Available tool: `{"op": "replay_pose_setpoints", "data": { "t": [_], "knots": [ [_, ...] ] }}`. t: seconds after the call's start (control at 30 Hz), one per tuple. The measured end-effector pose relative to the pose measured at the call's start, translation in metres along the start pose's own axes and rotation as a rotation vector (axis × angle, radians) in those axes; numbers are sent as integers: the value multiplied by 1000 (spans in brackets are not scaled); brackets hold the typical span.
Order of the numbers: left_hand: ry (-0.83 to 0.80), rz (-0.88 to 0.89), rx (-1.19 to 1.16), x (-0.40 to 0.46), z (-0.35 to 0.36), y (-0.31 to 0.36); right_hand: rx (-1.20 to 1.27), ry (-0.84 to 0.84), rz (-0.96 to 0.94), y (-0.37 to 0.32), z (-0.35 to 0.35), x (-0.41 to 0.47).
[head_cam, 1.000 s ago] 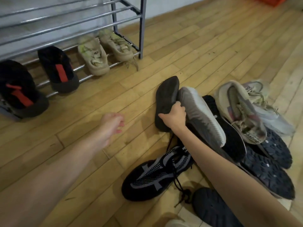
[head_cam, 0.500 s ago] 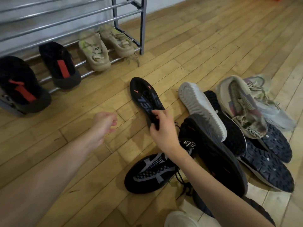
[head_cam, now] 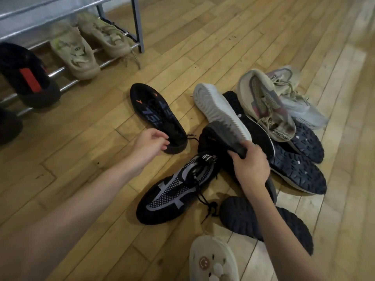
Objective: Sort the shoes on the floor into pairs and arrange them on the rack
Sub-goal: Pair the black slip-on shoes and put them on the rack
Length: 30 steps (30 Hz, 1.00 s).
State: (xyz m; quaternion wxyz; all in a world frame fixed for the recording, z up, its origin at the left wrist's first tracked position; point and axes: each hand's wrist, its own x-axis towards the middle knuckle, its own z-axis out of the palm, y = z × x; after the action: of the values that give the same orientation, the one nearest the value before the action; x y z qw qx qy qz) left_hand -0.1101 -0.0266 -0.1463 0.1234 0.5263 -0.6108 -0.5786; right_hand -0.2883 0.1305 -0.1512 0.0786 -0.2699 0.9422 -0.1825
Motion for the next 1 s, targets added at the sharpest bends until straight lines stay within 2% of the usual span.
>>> {"op": "replay_pose_setpoints", "data": {
  "t": [0.17, 0.3, 0.43, 0.53, 0.63, 0.73, 0.8, 0.9, 1.0],
  "knots": [
    [-35, 71, -12, -5, 1, 21, 376, 67, -149, 14, -36, 14],
    [-70, 102, -48, -4, 0, 32, 577, -132, -195, 6, -58, 28],
    [-102, 67, -146, -5, -6, 42, 610, -375, -221, -11, -61, 32],
    [-222, 24, -191, -10, -21, 40, 555, -543, -399, -25, -56, 33],
    [-331, 20, -116, -20, -36, 28, 332, -696, -593, -49, -44, 38],
    [-243, 18, 14, -20, -56, 14, 146, -629, -730, -86, -28, 47],
    [-223, -26, -2, -20, -72, 7, 120, -557, -801, -116, -19, 49],
    [-222, -84, -87, -26, -93, 0, 123, -490, -924, -153, -6, 43],
    [-178, -172, -306, -36, -113, -15, 101, -352, -966, -167, 16, 32]
  ]
}}
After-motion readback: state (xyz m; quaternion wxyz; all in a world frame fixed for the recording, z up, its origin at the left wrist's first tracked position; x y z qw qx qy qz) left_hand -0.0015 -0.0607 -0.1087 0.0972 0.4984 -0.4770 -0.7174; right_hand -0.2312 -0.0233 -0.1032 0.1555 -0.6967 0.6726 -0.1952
